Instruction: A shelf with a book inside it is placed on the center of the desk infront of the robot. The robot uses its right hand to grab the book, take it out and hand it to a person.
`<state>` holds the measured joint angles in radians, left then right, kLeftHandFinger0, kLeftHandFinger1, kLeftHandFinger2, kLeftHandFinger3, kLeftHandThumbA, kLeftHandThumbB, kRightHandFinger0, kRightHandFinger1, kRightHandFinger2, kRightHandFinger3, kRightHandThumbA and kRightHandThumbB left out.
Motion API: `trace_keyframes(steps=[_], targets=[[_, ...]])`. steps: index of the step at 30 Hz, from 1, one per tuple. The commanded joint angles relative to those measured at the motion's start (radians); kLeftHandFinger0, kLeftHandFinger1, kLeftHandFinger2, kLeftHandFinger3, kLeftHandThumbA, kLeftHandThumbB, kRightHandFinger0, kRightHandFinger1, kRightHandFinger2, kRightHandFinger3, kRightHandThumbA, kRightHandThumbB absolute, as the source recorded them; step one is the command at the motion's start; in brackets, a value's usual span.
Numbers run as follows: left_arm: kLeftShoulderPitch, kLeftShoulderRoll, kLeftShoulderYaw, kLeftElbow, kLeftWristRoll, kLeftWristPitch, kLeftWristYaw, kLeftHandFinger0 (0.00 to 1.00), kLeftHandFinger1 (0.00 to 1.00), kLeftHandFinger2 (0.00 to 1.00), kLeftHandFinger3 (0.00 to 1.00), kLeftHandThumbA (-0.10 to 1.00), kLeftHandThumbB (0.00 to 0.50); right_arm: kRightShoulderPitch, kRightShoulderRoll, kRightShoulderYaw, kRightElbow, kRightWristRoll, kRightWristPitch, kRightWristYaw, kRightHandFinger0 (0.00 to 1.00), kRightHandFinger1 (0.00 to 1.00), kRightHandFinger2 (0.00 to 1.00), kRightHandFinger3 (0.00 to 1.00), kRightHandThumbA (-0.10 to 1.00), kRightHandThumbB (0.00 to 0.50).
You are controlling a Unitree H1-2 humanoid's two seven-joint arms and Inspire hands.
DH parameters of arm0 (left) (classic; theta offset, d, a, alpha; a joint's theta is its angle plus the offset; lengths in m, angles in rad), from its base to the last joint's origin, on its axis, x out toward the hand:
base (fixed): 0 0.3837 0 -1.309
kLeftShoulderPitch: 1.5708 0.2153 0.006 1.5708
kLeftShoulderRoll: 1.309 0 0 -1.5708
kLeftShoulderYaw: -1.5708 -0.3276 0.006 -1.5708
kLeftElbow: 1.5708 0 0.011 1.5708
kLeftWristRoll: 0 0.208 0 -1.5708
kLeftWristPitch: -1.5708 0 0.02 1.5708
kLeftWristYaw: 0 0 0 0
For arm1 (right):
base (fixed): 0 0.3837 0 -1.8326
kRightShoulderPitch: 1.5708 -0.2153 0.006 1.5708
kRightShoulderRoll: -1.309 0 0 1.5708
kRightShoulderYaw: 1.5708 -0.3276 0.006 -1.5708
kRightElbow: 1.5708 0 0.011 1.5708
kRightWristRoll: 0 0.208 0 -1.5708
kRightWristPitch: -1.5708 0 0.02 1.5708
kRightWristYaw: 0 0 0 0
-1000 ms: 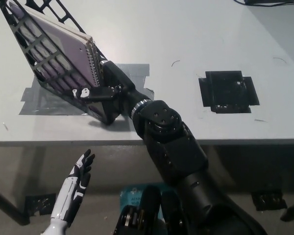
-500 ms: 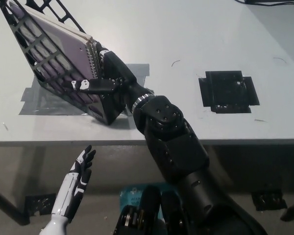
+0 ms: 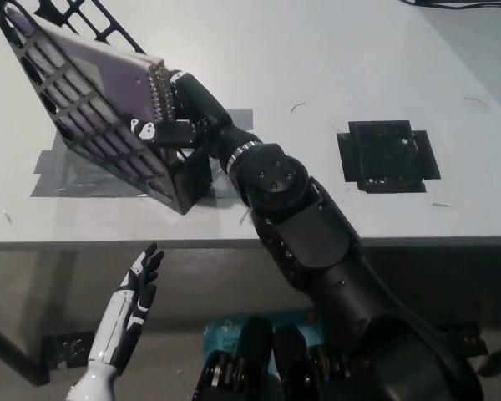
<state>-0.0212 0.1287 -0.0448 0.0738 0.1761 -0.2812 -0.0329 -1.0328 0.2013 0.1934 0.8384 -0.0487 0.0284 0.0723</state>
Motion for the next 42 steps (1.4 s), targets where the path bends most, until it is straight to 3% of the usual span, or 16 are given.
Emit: trace_keyframes(steps=[1,6,10,13,16,20,23,29,35,41,42], targets=[[-0.026,0.016,-0.003,-0.008,0.003,-0.026,-0.003,1.00,1.00,1.00,1.00,1.00,0.307,-0.045,0.012,0.016,0.056,-0.048,-0.019,-0.031,0.02,0.47,0.81,0.84,-0.10,0.110],[-0.038,0.017,-0.003,-0.009,-0.013,-0.019,-0.012,1.00,1.00,1.00,1.00,1.00,0.300,-0.053,0.009,0.003,0.063,-0.046,-0.034,-0.051,0.09,0.56,0.86,0.90,-0.10,0.098],[-0.043,0.018,-0.006,-0.002,-0.006,-0.030,-0.009,1.00,1.00,1.00,1.00,1.00,0.292,-0.048,0.017,-0.011,0.038,-0.041,-0.035,-0.078,0.08,0.56,0.86,0.91,-0.10,0.111],[-0.047,0.017,-0.004,-0.009,-0.002,-0.007,-0.009,1.00,1.00,1.00,1.00,1.00,0.324,-0.039,0.044,-0.069,-0.009,0.004,-0.054,-0.126,0.08,0.56,0.87,0.89,-0.10,0.118],[-0.051,0.015,-0.003,-0.012,-0.006,0.002,-0.010,1.00,1.00,1.00,1.00,1.00,0.320,-0.040,0.060,-0.121,-0.033,0.045,-0.091,-0.127,0.10,0.57,0.87,0.89,-0.10,0.132],[-0.053,0.021,-0.007,-0.008,0.003,-0.018,-0.010,1.00,1.00,1.00,1.00,1.00,0.285,-0.049,0.122,-0.267,-0.141,0.214,-0.067,-0.089,0.00,0.45,0.81,0.77,-0.10,0.113],[-0.054,0.023,-0.009,-0.012,0.011,-0.012,-0.009,1.00,1.00,1.00,1.00,1.00,0.301,-0.055,0.144,-0.300,-0.201,0.237,-0.040,-0.098,0.00,0.42,0.83,0.74,-0.10,0.117],[-0.058,0.027,-0.011,0.002,0.001,-0.031,-0.011,1.00,1.00,1.00,1.00,1.00,0.303,-0.069,0.179,-0.342,-0.348,0.327,0.028,-0.115,0.00,0.39,0.83,0.78,-0.10,0.120],[-0.064,0.032,-0.015,0.020,0.008,-0.058,-0.006,1.00,1.00,1.00,1.00,1.00,0.309,-0.079,0.179,-0.341,-0.429,0.379,0.042,-0.123,0.00,0.26,0.70,0.74,-0.10,0.110],[-0.070,0.031,-0.015,0.025,-0.001,-0.069,-0.007,1.00,1.00,1.00,1.00,1.00,0.297,-0.095,0.178,-0.371,-0.467,0.408,0.043,-0.129,0.00,0.23,0.73,0.75,-0.10,0.116],[-0.069,0.031,-0.016,0.026,0.004,-0.072,-0.005,1.00,1.00,1.00,1.00,1.00,0.298,-0.102,0.179,-0.385,-0.476,0.436,0.041,-0.146,0.00,0.23,0.72,0.75,-0.10,0.137]])
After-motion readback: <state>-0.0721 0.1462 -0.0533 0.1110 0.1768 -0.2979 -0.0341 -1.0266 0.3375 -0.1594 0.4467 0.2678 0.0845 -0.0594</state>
